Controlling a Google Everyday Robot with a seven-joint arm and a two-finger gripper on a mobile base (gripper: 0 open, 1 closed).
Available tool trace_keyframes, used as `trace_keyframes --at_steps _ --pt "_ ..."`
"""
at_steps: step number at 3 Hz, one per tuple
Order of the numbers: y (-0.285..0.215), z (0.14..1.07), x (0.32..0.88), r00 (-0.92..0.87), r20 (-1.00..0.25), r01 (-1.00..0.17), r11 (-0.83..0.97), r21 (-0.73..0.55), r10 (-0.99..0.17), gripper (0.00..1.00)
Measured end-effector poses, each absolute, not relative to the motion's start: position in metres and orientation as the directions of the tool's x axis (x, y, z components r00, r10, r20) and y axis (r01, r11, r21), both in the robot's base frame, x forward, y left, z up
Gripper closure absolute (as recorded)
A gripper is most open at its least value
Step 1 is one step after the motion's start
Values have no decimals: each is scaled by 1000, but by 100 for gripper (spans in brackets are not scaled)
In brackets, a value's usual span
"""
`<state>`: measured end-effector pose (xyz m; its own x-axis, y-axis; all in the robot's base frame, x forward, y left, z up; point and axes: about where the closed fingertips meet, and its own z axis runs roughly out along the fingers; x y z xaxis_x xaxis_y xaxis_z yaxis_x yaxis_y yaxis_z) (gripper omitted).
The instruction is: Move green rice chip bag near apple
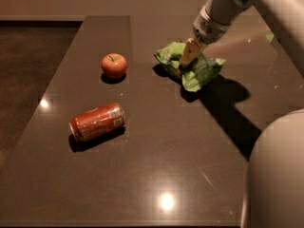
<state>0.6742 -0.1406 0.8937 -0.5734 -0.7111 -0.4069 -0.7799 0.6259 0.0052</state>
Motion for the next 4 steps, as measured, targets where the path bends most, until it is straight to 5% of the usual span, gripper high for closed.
trace_keyframes --at_steps 1,4 --pt "-122 908 676 -511 -417 -822 569 -18 -752 100" --pt "-85 912 664 -287 -401 -946 323 -23 -870 100"
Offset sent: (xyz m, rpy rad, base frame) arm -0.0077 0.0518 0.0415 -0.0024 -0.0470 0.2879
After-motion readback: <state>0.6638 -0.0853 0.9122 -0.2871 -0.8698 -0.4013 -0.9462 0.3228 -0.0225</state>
